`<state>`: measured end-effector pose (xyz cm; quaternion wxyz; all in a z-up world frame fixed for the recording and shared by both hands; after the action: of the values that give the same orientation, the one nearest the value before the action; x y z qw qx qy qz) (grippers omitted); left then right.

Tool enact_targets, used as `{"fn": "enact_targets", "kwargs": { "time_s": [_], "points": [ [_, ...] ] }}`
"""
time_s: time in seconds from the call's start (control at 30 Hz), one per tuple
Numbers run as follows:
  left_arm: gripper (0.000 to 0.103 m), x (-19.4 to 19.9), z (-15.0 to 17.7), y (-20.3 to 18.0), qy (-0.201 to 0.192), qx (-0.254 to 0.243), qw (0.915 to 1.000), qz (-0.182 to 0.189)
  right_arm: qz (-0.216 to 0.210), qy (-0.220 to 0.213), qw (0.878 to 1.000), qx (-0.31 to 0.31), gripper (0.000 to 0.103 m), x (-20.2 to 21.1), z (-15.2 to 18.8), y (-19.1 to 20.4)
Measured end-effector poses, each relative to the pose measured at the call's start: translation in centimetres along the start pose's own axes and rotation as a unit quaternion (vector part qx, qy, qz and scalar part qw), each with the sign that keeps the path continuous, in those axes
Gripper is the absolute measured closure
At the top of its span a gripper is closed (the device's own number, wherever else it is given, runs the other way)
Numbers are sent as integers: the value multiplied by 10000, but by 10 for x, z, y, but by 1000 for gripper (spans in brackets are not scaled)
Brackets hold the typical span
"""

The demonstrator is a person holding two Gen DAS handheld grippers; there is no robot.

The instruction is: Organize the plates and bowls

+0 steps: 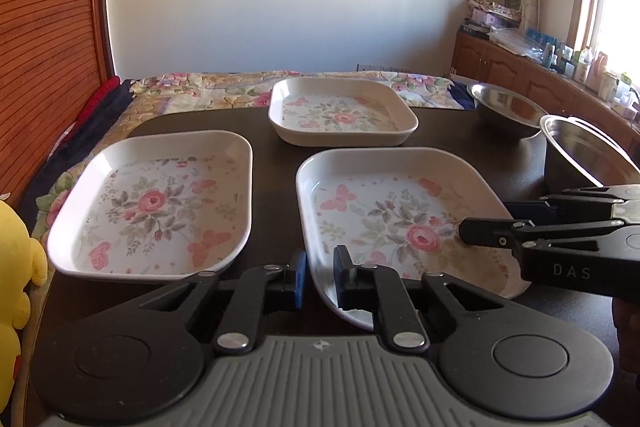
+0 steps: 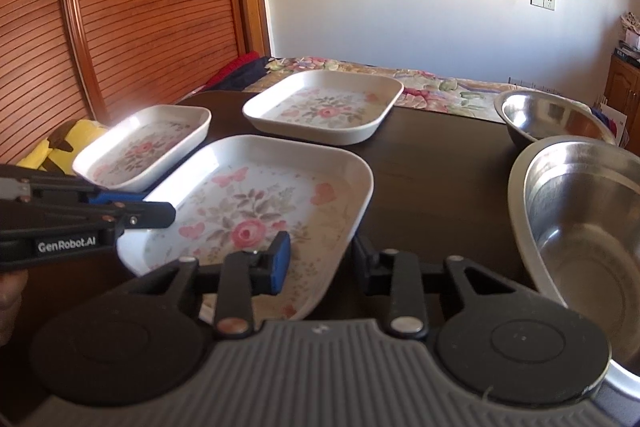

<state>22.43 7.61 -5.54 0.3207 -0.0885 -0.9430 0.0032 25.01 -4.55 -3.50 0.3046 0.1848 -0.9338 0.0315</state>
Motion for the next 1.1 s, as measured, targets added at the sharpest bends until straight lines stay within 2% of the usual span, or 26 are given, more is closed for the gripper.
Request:
{"fn": "enact_targets", "kwargs": {
  "time_s": [0.17,0.3,0.53,0.83,1.1],
  "points": [
    [88,1,0,-2,27,-9,10000,-37,-4,-14,9998,-179,76,1,0,-6],
    [88,11,0,-8,114,-55,9999,-32,-140,6,9991,-401,76,6,1,-12],
    [88,40,5,-22,-12,-100,9999,-125,-231,-161,9987,-432,77,29,9,-8],
    [88,71,24,-34,-128,-60,9998,-161,-290,-321,9983,-400,77,60,25,0],
    [88,87,46,-35,-90,-9,9998,-199,-332,-327,9981,-396,76,72,43,15]
  ]
}}
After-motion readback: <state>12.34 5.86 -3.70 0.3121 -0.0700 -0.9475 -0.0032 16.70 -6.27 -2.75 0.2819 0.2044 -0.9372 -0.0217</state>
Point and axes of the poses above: each gripper's, at about its wrist camera, not at the fingertips, and x roughly against the way its jaws point, y to its left, z to its underside, the point moved 1 cm from there along -x, roughly the way its jaws point, and after that the axes turned 1 degree about x, right-handed, at the moved point
